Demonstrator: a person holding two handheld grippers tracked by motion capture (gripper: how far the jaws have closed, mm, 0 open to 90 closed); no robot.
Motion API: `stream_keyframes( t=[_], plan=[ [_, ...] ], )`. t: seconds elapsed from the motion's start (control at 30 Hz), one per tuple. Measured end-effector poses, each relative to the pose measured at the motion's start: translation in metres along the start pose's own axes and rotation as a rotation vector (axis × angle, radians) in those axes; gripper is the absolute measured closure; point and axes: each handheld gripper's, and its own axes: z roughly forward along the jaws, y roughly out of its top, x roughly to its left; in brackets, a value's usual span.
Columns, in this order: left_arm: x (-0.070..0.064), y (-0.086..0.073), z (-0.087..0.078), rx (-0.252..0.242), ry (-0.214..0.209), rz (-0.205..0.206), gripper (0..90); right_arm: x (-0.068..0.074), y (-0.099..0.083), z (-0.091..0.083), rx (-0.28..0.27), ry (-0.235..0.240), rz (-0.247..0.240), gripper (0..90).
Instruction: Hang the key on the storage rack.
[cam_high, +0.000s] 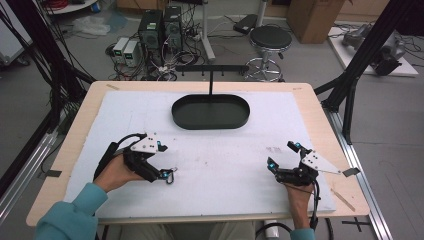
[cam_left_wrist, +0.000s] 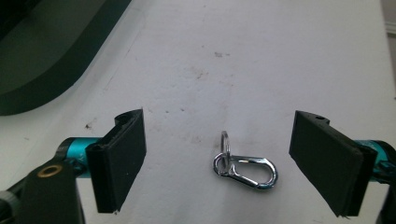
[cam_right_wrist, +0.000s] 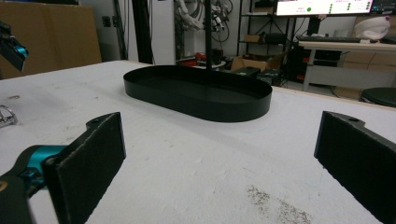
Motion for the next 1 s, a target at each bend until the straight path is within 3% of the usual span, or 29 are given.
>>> stream_keyframes(
  t=[0.13,0.57,0.8,1.0],
  plan=[
    [0.001,-0.001,0.004,0.031,-0.007,-0.005,18.7,0.000,0.000,0.000,0.001,0.001,0.004,1.3],
    [0.005,-0.005,0.018,0.141,-0.049,-0.009,31.6,0.000,0.000,0.000,0.000,0.003,-0.003,1.3],
    [0.004,-0.005,0.021,0.153,-0.060,-0.024,52.2,0.000,0.000,0.000,0.001,0.002,-0.001,1.3],
    [0.003,-0.004,0.025,0.177,-0.064,-0.030,62.0,0.000,0.000,0.000,0.000,0.002,-0.002,1.3]
  ],
)
